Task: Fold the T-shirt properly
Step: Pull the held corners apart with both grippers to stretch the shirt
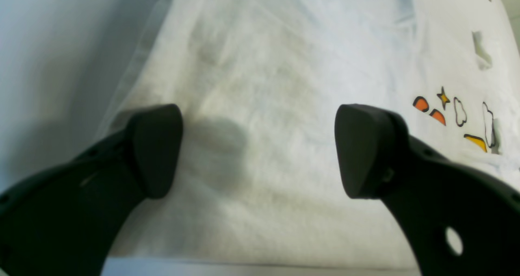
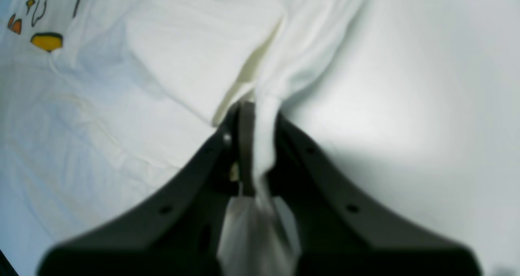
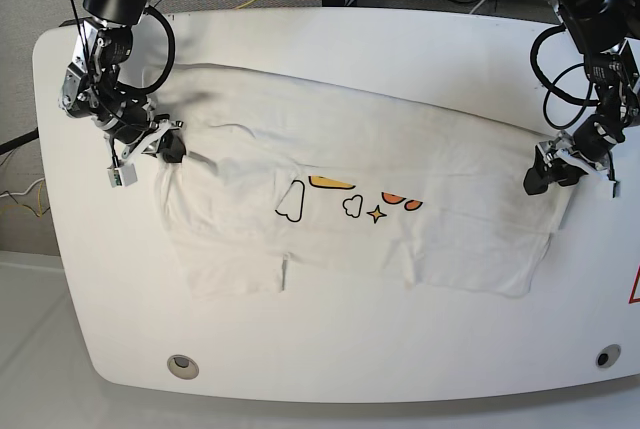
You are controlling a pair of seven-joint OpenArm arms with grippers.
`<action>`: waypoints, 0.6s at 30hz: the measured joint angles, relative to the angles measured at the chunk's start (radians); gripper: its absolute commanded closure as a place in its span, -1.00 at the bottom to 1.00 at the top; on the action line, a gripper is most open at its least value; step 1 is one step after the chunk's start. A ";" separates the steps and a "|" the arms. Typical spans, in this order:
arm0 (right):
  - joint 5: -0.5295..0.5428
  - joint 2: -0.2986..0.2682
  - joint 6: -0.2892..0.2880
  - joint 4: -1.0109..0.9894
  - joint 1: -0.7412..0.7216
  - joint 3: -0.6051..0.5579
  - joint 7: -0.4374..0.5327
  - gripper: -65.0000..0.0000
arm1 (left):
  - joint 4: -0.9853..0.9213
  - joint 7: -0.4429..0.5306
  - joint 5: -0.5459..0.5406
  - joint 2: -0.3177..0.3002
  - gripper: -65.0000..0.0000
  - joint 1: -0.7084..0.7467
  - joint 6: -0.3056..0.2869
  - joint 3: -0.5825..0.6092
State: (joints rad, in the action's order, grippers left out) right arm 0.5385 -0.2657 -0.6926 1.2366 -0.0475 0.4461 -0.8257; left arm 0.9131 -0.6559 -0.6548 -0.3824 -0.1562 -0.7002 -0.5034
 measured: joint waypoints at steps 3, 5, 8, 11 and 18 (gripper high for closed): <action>0.000 0.000 0.000 -0.001 0.000 0.000 0.003 1.00 | -0.005 0.000 0.003 0.003 -0.75 -0.006 0.000 -0.001; 0.000 0.000 0.000 -0.001 0.000 0.000 0.003 1.00 | -0.007 0.000 0.003 0.005 -0.77 -0.008 0.000 -0.003; 0.000 0.000 0.000 -0.002 -0.002 0.000 0.003 1.00 | -0.006 0.001 -0.001 0.008 -0.76 -0.008 0.000 -0.005; 0.000 0.000 0.000 -0.002 -0.002 0.000 0.003 1.00 | -0.010 0.001 -0.002 0.008 -0.75 -0.008 0.000 -0.005; 0.000 0.000 0.000 -0.003 -0.002 -0.001 0.006 1.00 | -0.032 0.000 -0.020 0.008 -0.43 -0.015 -0.001 -0.002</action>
State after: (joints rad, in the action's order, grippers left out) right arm 0.5385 -0.2657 -0.6926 1.2331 -0.0490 0.4450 -0.8192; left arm 0.8814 -0.6556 -0.6750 -0.3744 -0.1715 -0.7010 -0.5056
